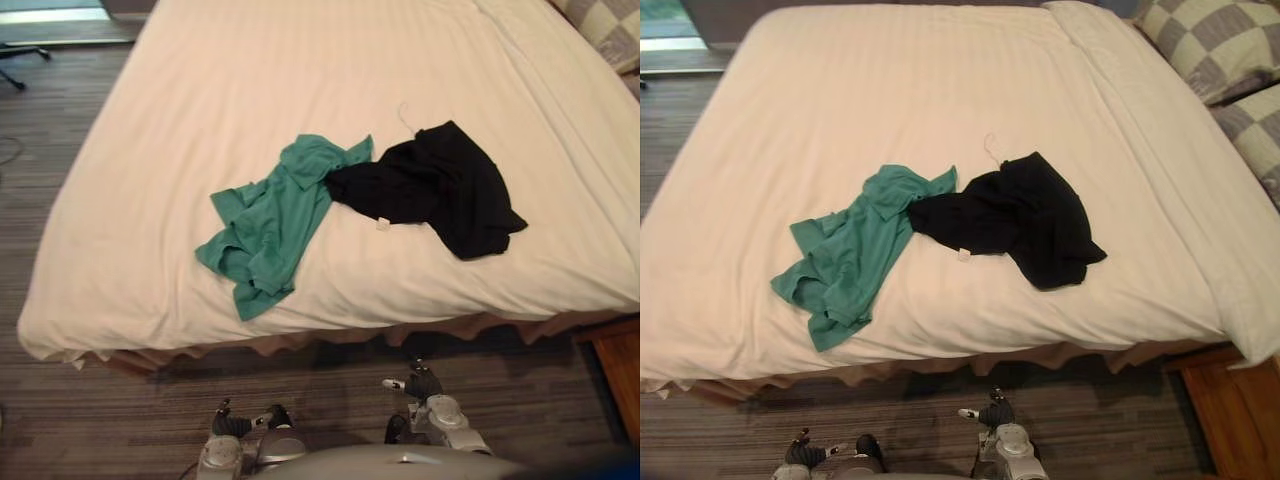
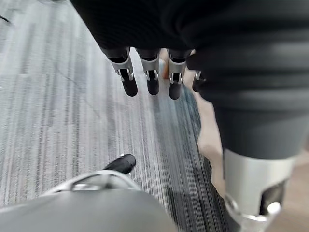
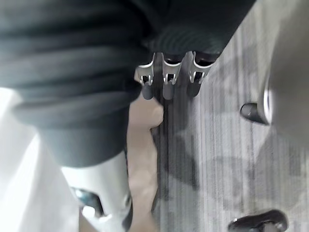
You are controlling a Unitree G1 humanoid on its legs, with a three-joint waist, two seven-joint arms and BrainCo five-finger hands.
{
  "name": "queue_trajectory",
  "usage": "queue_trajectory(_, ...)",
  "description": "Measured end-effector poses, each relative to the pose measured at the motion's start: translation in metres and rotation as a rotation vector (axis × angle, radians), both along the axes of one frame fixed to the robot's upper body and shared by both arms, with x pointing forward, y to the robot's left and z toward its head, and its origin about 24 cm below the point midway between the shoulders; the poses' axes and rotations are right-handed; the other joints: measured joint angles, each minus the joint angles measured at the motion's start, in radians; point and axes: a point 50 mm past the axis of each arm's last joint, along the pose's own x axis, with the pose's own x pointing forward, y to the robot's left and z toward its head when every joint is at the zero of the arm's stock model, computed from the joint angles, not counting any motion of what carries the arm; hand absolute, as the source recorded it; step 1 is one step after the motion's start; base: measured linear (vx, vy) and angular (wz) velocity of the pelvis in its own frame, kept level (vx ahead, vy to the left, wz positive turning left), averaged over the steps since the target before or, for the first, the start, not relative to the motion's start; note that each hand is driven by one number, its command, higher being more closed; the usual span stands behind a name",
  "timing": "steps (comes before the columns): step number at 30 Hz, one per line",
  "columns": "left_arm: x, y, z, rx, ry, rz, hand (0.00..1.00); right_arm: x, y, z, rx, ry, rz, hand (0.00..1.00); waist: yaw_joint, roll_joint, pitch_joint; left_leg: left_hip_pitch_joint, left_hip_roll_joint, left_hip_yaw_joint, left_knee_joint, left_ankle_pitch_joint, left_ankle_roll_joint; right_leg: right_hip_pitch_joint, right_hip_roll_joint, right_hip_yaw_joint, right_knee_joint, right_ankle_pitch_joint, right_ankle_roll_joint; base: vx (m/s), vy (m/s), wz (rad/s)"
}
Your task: Tidy the bed and pick cloth on bed and put in laundry
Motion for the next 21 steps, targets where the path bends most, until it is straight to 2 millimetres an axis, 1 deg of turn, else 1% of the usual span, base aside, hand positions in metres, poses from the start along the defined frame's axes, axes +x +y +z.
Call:
queue_trajectory(1, 0.0, 0.002, 0.001, 0.003, -0.003, 0.001, 0.0, 0.0, 0.0, 0.0, -0.002, -0.001, 0.005, 0.0, 0.001, -0.009, 0.006, -0.009, 0.015, 0.015, 0.088, -0.043, -0.001, 0.012, -0.007, 0.026, -0.004, 0.002, 0.0, 0.02, 0.022, -0.47)
queue_trajectory(2, 0.0, 0.003, 0.001, 0.004, -0.004, 0.003, 0.0, 0.0, 0.0, 0.0, -0.001, 0.002, 0.008, 0.0, 0.005, -0.008, 0.006, -0.018, 0.026, 0.015, 0.14, -0.061, 0.001, 0.017, -0.009, 0.035, -0.003, 0.001, 0.0, -0.01, -0.001, -0.46)
queue_trajectory(3, 0.001, 0.004, 0.001, 0.004, -0.01, 0.012, 0.0, -0.002, 0.001, -0.001, 0.001, 0.01, 0.013, 0.0, 0.009, -0.009, 0.008, -0.043, 0.046, 0.01, 0.232, -0.08, 0.007, 0.028, -0.014, 0.047, -0.004, 0.001, 0.001, -0.05, -0.078, -0.3)
queue_trajectory(4, 0.003, 0.005, 0.003, 0.005, -0.026, 0.02, 0.0, -0.002, 0.0, -0.001, 0.001, 0.011, 0.01, 0.0, 0.009, -0.006, 0.01, -0.091, 0.076, -0.017, 0.37, -0.086, 0.011, 0.043, -0.022, 0.053, -0.006, 0.0, 0.0, -0.06, -0.109, -0.2)
queue_trajectory(5, 0.006, 0.004, 0.004, 0.002, -0.039, 0.024, 0.0, -0.002, -0.001, -0.001, -0.002, 0.008, 0.008, 0.0, 0.007, 0.001, 0.015, -0.112, 0.092, -0.034, 0.431, -0.086, 0.011, 0.051, -0.021, 0.053, -0.009, 0.001, -0.001, -0.06, -0.152, -0.16)
queue_trajectory(6, 0.01, -0.001, 0.004, -0.018, -0.063, 0.054, 0.0, 0.0, -0.008, 0.0, -0.017, 0.0, -0.018, 0.0, 0.007, 0.019, 0.026, -0.158, 0.126, -0.089, 0.558, -0.082, 0.012, 0.079, -0.014, 0.054, -0.011, 0.0, -0.01, -0.08, -0.117, -0.08)
queue_trajectory(7, 0.01, -0.006, 0.003, -0.035, -0.072, 0.093, 0.0, 0.0, -0.014, 0.0, -0.02, 0.001, -0.051, 0.0, 0.011, 0.032, 0.034, -0.193, 0.113, -0.137, 0.582, -0.129, -0.012, 0.089, -0.025, 0.057, -0.015, 0.001, -0.013, -0.1, -0.07, -0.07)
queue_trajectory(8, 0.009, -0.009, 0.002, -0.049, -0.075, 0.118, 0.0, 0.0, -0.02, 0.0, -0.027, 0.004, -0.084, 0.0, 0.008, 0.043, 0.032, -0.198, 0.086, -0.155, 0.55, -0.158, -0.01, 0.085, -0.031, 0.058, -0.014, 0.001, -0.013, -0.17, 0.036, -0.12)
queue_trajectory(9, 0.007, -0.013, 0.001, -0.076, -0.087, 0.188, 0.0, 0.0, -0.031, -0.001, -0.018, 0.008, -0.176, 0.0, 0.008, 0.066, 0.033, -0.193, 0.025, -0.189, 0.436, -0.162, -0.005, 0.07, -0.037, 0.068, -0.013, 0.002, -0.007, -0.16, 0.133, -0.33)
queue_trajectory(10, 0.002, -0.02, -0.002, -0.123, -0.09, 0.276, 0.0, -0.001, -0.039, 0.0, 0.002, 0.006, -0.275, 0.0, 0.009, 0.089, 0.031, -0.173, -0.005, -0.192, 0.317, -0.143, 0.037, 0.052, -0.021, 0.088, -0.015, 0.005, 0.003, -0.1, 0.133, -0.39)
queue_trajectory(11, -0.003, -0.02, -0.004, -0.144, -0.085, 0.336, 0.0, -0.001, -0.04, -0.001, 0.019, 0.008, -0.326, 0.0, 0.008, 0.088, 0.029, -0.15, -0.006, -0.181, 0.274, -0.155, 0.037, 0.048, -0.013, 0.09, -0.018, 0.007, 0.011, 0.01, 0.085, -0.29)
queue_trajectory(12, -0.006, -0.012, -0.004, -0.158, -0.103, 0.483, 0.0, -0.003, -0.042, -0.001, 0.066, 0.013, -0.445, 0.0, 0.012, 0.061, 0.028, -0.135, -0.027, -0.168, 0.221, -0.131, 0.046, 0.043, -0.026, 0.096, -0.023, 0.013, 0.019, 0.09, 0.019, -0.06)
queue_trajectory(13, -0.01, -0.007, -0.004, -0.181, -0.125, 0.632, 0.0, -0.007, -0.044, -0.003, 0.116, 0.028, -0.58, 0.0, 0.014, 0.031, 0.032, -0.12, -0.041, -0.156, 0.196, -0.124, 0.053, 0.047, -0.038, 0.092, -0.027, 0.013, 0.021, 0.08, 0.01, -0.03)
queue_trajectory(14, -0.014, -0.004, -0.004, -0.185, -0.131, 0.698, 0.0, -0.013, -0.045, -0.005, 0.136, 0.043, -0.64, 0.0, 0.016, 0.023, 0.027, -0.115, -0.045, -0.152, 0.19, -0.124, 0.054, 0.048, -0.042, 0.092, -0.027, 0.014, 0.021, 0.11, 0.006, -0.08)
queue_trajectory(15, -0.022, -0.002, -0.006, -0.207, -0.143, 0.831, 0.0, -0.024, -0.05, -0.009, 0.17, 0.062, -0.78, 0.0, 0.018, 0.012, 0.019, -0.088, -0.059, -0.149, 0.168, -0.123, 0.055, 0.06, -0.052, 0.085, -0.027, 0.013, 0.021, 0.13, -0.003, -0.05)
queue_trajectory(17, -0.033, -0.004, -0.008, -0.256, -0.175, 1.11, 0.0, -0.052, -0.065, -0.016, 0.217, 0.104, -1.071, 0.0, 0.019, 0.014, 0.004, -0.029, -0.086, -0.153, 0.113, -0.112, 0.06, 0.106, -0.07, 0.049, -0.029, 0.011, 0.026, 0.13, -0.009, 0.08)
queue_trajectory(18, -0.036, -0.002, -0.009, -0.265, -0.188, 1.191, 0.0, -0.064, -0.07, -0.018, 0.222, 0.124, -1.155, 0.0, 0.02, 0.016, -0.006, -0.017, -0.093, -0.153, 0.094, -0.106, 0.061, 0.111, -0.072, 0.038, -0.028, 0.01, 0.027, 0.08, -0.023, 0.18)
queue_trajectory(19, -0.042, 0.004, -0.008, -0.274, -0.225, 1.347, 0.0, -0.086, -0.079, -0.022, 0.225, 0.154, -1.321, 0.0, 0.022, 0.026, -0.023, -0.014, -0.098, -0.162, 0.072, -0.101, 0.061, 0.114, -0.073, 0.019, -0.023, 0.009, 0.027, 0.07, -0.025, 0.29)
queue_trajectory(20, -0.046, 0.014, -0.006, -0.276, -0.283, 1.483, 0.0, -0.105, -0.088, -0.024, 0.218, 0.176, -1.463, 0.0, 0.02, 0.037, -0.03, -0.018, -0.1, -0.182, 0.063, -0.1, 0.06, 0.114, -0.072, -0.004, -0.014, 0.008, 0.028, 0.06, -0.019, 0.34)
queue_trajectory(21, -0.049, 0.021, -0.004, -0.274, -0.324, 1.557, 0.0, -0.115, -0.093, -0.024, 0.218, 0.181, -1.547, 0.0, 0.02, 0.039, -0.035, -0.017, -0.103, -0.183, 0.05, -0.094, 0.061, 0.114, -0.073, -0.014, -0.012, 0.006, 0.029, 0.05, -0.017, 0.37)
